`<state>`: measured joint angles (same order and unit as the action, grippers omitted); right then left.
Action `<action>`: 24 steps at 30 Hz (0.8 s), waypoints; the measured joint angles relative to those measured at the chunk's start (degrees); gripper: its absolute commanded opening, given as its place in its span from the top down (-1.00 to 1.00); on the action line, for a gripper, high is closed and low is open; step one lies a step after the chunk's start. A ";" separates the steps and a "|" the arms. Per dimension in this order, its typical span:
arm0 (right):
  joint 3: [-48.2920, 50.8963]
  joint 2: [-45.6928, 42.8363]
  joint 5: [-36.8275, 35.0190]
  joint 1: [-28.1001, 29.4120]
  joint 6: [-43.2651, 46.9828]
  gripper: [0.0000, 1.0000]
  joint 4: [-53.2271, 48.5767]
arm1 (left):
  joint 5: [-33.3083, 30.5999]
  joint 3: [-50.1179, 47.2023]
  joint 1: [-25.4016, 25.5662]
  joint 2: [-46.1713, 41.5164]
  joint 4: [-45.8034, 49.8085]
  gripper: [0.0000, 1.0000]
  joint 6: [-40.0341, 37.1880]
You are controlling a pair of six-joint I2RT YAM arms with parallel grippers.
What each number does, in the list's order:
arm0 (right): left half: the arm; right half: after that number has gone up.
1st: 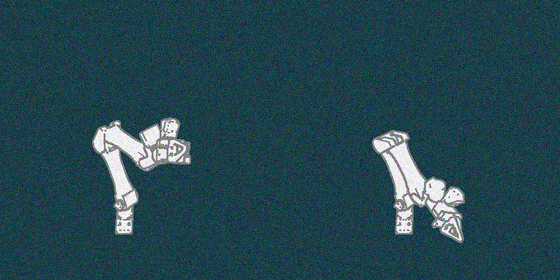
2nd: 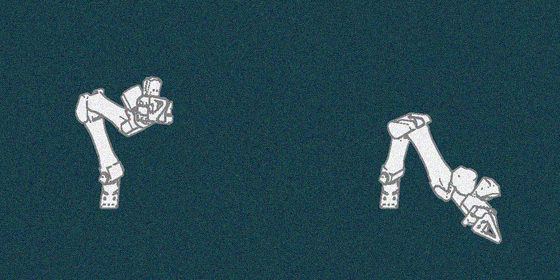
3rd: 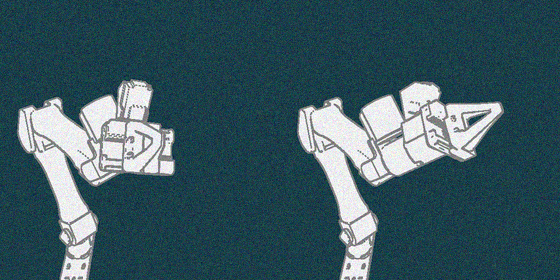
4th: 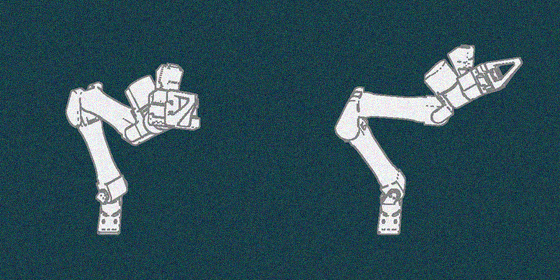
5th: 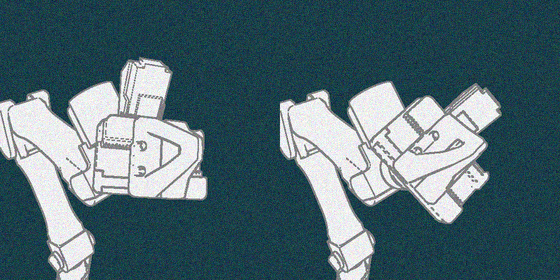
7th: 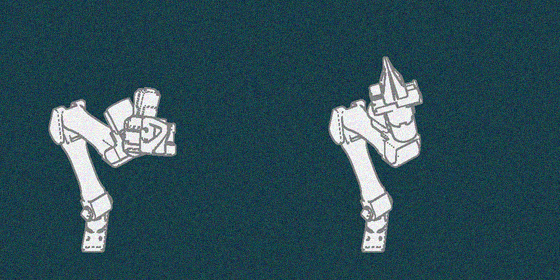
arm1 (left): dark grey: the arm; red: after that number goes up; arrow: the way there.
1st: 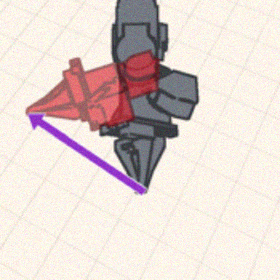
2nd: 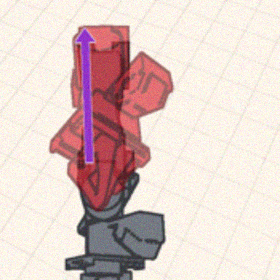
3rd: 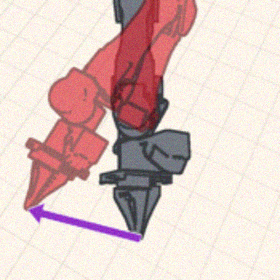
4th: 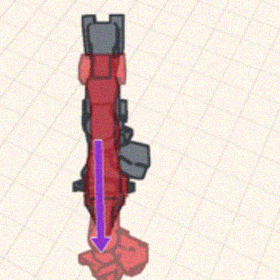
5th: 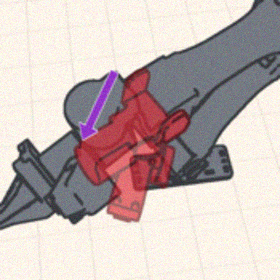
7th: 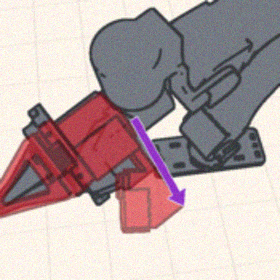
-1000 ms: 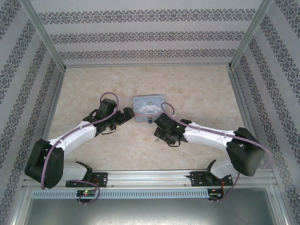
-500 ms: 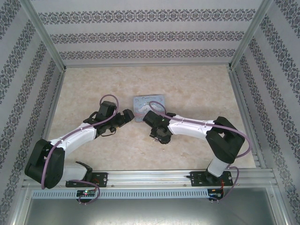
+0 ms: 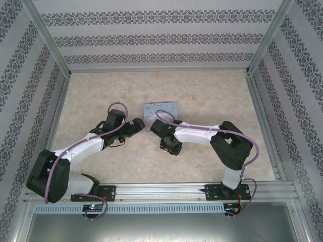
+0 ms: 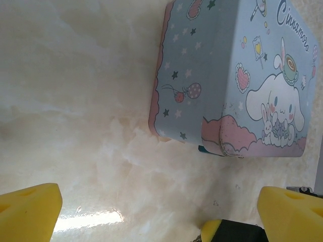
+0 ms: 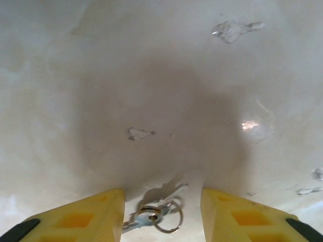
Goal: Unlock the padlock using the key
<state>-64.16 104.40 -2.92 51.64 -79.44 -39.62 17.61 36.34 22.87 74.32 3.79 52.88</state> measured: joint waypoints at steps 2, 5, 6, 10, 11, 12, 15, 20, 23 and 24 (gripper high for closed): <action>-0.55 0.70 0.00 0.00 0.00 0.21 -0.92 | 0.00 0.00 0.00 0.11 -0.04 -0.99 0.00; -0.87 0.94 -0.04 0.00 -0.15 0.39 -1.79 | 0.04 0.00 0.00 0.55 -0.04 -0.99 -0.02; -0.94 0.94 -0.02 0.00 -0.11 0.44 -2.01 | 0.07 0.00 0.00 0.70 -0.04 -0.99 -0.02; -0.48 0.76 -0.04 0.00 -0.70 0.69 -1.77 | 0.24 -0.02 0.00 1.33 -0.04 -0.99 -0.02; -0.22 0.44 -0.04 0.00 -0.85 0.78 -1.49 | 0.28 0.00 0.00 1.40 -0.02 -0.99 -0.02; 0.17 0.17 -0.04 0.00 -1.14 0.86 -1.18 | 0.37 0.00 0.00 1.49 -0.02 -0.99 -0.02; 2.16 -1.49 -0.02 -0.11 -1.33 1.00 0.79 | 0.42 0.00 0.00 1.77 -0.02 -0.99 -0.02; 6.69 -5.09 0.24 -0.46 -0.07 1.00 5.81 | 0.63 0.00 0.00 1.86 0.00 -0.99 -0.04; 9.33 -7.37 1.11 -1.42 2.21 1.00 8.74 | 1.18 0.17 0.00 1.86 0.02 -0.99 -0.07; 9.92 -7.96 1.22 -1.75 2.99 1.00 9.44 | 1.44 0.33 0.00 1.86 0.02 -0.99 -0.07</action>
<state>-54.24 96.44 -1.69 49.89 -76.44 -30.17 19.05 36.67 22.87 76.18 3.81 52.82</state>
